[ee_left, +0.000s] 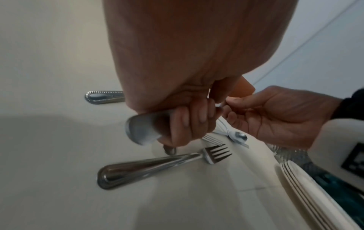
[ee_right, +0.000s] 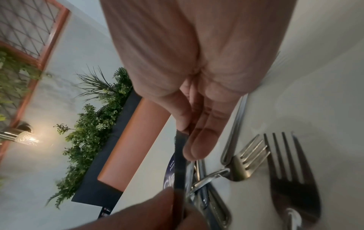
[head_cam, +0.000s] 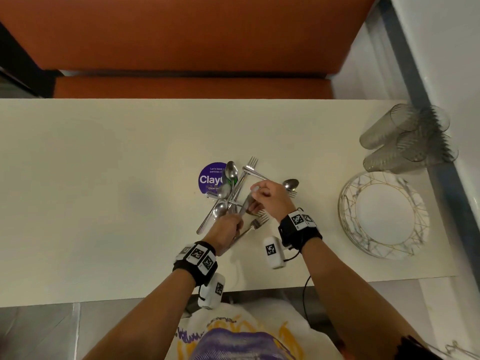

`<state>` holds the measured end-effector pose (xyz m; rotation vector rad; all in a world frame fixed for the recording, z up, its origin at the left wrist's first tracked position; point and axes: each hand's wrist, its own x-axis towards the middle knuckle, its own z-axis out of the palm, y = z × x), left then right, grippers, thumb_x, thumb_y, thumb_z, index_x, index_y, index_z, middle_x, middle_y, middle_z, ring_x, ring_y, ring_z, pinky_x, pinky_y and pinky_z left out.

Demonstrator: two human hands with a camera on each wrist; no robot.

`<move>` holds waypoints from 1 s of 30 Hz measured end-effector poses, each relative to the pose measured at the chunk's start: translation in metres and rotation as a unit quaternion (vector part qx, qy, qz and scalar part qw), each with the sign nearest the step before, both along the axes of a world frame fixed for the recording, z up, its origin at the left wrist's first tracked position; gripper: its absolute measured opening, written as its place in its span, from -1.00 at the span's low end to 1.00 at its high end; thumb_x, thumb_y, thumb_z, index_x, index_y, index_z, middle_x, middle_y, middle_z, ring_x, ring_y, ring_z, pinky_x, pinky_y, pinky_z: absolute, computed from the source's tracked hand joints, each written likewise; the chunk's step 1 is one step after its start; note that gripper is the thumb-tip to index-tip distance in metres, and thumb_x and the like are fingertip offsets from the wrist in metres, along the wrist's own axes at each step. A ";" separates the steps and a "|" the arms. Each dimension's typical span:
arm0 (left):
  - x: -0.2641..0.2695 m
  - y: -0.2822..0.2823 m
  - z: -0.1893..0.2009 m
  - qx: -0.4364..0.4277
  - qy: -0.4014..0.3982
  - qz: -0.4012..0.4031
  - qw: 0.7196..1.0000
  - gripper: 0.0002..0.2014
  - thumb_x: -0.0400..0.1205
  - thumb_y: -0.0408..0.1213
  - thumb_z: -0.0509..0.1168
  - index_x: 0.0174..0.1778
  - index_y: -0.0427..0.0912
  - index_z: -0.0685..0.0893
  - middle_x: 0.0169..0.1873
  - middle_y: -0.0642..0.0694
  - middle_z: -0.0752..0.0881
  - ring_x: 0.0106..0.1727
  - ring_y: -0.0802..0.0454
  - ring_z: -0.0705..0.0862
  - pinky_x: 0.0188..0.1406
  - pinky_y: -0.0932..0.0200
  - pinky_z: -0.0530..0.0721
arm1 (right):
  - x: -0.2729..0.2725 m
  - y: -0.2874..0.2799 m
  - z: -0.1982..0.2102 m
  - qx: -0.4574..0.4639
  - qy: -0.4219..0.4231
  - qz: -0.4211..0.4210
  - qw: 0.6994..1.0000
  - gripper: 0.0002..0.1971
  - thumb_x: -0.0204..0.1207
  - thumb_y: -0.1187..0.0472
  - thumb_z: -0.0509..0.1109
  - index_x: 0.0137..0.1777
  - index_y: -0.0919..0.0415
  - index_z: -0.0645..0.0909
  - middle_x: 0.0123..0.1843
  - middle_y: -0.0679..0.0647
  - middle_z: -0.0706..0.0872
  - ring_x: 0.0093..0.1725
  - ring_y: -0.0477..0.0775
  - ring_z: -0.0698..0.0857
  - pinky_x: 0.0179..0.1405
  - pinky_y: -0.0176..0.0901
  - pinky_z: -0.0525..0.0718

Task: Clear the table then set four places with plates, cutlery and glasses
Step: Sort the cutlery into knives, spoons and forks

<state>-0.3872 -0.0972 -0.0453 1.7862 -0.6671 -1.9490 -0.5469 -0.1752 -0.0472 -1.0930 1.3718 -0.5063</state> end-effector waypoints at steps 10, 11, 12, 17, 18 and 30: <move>0.040 -0.011 -0.013 -0.164 -0.368 -0.060 0.913 -0.69 0.64 0.03 0.40 -0.31 -0.03 0.53 -0.37 0.02 0.69 -0.33 0.05 0.62 -0.39 0.16 0.44 | 0.041 -0.018 0.000 -0.120 0.162 -0.012 0.979 -0.90 0.60 0.19 0.40 0.03 0.09 0.74 -0.17 -0.10 0.79 -0.25 -0.20 0.69 -0.24 -0.35 0.65; 0.045 -0.016 -0.014 -0.165 -0.384 -0.031 0.908 -0.68 0.61 0.05 0.44 -0.30 -0.01 0.50 -0.34 0.04 0.70 -0.31 0.07 0.62 -0.37 0.16 0.45 | 0.046 -0.021 -0.002 -0.146 0.193 0.012 0.970 -0.90 0.58 0.22 0.42 0.02 0.09 0.74 -0.15 -0.11 0.76 -0.23 -0.25 0.66 -0.25 -0.43 0.56; 0.049 -0.022 -0.016 -0.163 -0.388 -0.006 0.907 -0.65 0.59 0.11 0.47 -0.27 0.00 0.50 -0.30 0.05 0.71 -0.29 0.06 0.64 -0.34 0.13 0.50 | 0.051 -0.024 -0.005 -0.168 0.215 0.041 0.961 -0.90 0.57 0.25 0.43 0.02 0.08 0.73 -0.14 -0.11 0.74 -0.22 -0.25 0.64 -0.26 -0.45 0.51; 0.047 -0.047 -0.021 -0.146 -0.370 0.007 0.917 -0.56 0.56 0.24 0.48 -0.17 -0.09 0.57 -0.29 0.03 0.71 -0.25 -0.04 0.69 -0.24 0.03 0.65 | 0.068 -0.041 -0.019 -0.204 0.300 0.165 0.917 -0.87 0.55 0.22 0.47 0.04 -0.02 0.69 -0.05 -0.03 0.63 -0.11 -0.02 0.65 -0.13 -0.15 0.72; 0.045 -0.050 -0.021 -0.143 -0.375 0.002 0.916 -0.61 0.58 0.16 0.47 -0.18 -0.10 0.57 -0.30 0.01 0.70 -0.24 -0.08 0.69 -0.24 0.02 0.64 | 0.070 -0.043 -0.023 -0.200 0.316 0.181 0.909 -0.87 0.55 0.18 0.48 0.05 -0.03 0.68 -0.04 -0.02 0.61 -0.08 0.01 0.65 -0.08 -0.08 0.75; 0.065 -0.029 -0.033 -0.136 -0.295 0.056 0.944 -0.64 0.62 0.07 0.49 -0.18 -0.14 0.58 -0.29 -0.06 0.73 -0.27 -0.08 0.68 -0.31 0.09 0.60 | 0.044 -0.042 -0.028 -0.178 0.404 0.221 0.869 -0.93 0.62 0.06 0.41 0.05 -0.02 0.67 0.11 0.00 0.62 0.16 0.12 0.62 0.24 0.08 0.60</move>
